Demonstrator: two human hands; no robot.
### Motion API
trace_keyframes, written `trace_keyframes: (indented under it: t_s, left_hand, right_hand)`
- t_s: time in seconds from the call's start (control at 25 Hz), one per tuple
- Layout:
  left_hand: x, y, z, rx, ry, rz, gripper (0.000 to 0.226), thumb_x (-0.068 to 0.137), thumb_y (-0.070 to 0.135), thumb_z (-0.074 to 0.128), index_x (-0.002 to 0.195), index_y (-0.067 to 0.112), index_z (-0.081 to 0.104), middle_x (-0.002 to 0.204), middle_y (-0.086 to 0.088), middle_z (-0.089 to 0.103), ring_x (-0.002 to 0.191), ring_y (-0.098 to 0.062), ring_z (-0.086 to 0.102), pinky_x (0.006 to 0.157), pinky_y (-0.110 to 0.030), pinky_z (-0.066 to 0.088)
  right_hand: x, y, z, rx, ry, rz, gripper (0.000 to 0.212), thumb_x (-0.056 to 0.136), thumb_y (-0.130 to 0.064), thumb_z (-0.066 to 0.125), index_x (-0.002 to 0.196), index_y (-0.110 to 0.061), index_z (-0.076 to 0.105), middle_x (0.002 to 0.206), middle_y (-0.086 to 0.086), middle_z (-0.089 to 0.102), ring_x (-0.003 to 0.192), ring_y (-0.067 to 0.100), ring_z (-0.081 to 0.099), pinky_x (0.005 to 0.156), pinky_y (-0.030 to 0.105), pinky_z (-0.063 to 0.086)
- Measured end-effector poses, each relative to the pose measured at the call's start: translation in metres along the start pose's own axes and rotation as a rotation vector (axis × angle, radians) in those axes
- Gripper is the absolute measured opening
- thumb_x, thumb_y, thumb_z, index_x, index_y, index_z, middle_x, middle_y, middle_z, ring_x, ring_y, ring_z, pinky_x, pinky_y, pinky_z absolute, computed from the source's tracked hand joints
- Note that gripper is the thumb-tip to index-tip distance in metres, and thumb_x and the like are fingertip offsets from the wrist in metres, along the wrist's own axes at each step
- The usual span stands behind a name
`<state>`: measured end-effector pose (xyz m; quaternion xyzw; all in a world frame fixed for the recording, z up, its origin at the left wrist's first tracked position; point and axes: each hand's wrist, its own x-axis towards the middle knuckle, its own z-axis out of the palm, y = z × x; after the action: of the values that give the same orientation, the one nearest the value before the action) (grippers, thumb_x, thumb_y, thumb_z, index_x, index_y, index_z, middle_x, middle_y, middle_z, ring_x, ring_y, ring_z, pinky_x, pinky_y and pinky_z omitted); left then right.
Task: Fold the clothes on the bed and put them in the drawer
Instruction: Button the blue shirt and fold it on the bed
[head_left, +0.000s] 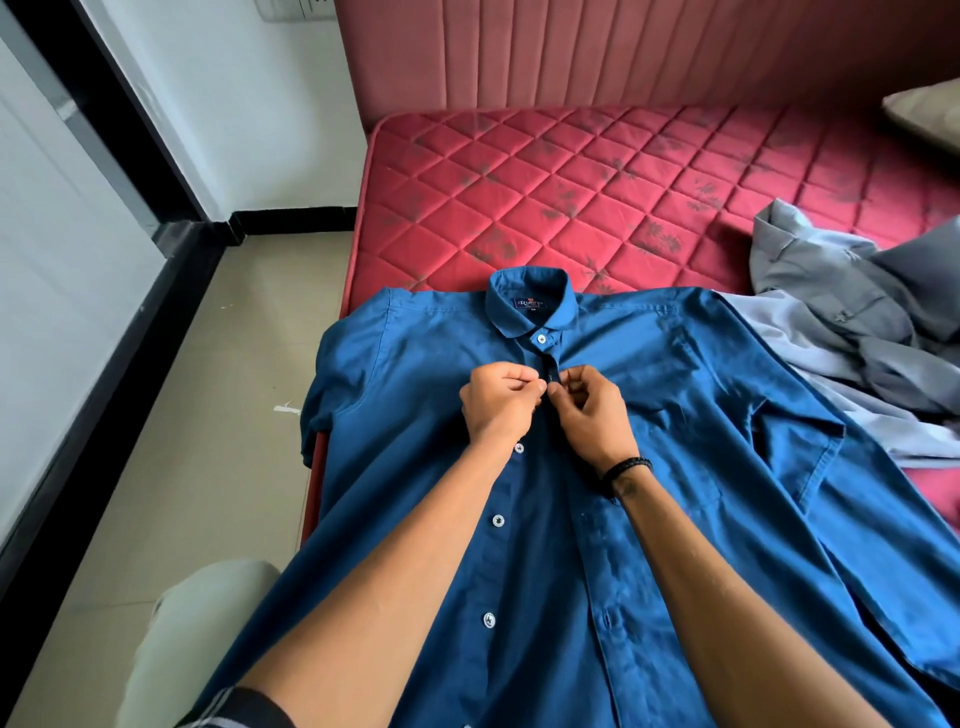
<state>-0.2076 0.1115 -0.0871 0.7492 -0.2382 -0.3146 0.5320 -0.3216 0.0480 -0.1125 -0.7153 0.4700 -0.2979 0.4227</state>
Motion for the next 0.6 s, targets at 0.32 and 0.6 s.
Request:
trace_keyframes:
  t_s: [0.32,0.6]
  left_hand:
    - [-0.001,-0.011,0.0,0.038,0.002,0.03,0.019,0.086,0.016,0.075,0.075,0.031,0.073,0.071,0.009,0.076,0.067,-0.005,0.074,0.08,-0.041,0.063]
    - [-0.001,-0.016,0.003,0.047,0.03,0.06,0.018,0.087,0.02,0.073,0.076,0.034,0.071,0.074,0.01,0.076,0.074,-0.009,0.074,0.08,-0.042,0.062]
  right_hand:
    - [-0.006,0.003,0.004,0.054,0.094,-0.015,0.008,0.087,-0.023,0.081,0.09,-0.023,0.074,0.073,-0.008,0.07,0.062,0.0,0.06,0.066,0.011,0.048]
    - [-0.003,0.008,-0.001,0.156,0.011,0.019,0.01,0.09,-0.027,0.078,0.092,-0.018,0.081,0.08,-0.006,0.077,0.072,0.003,0.066,0.075,0.023,0.054]
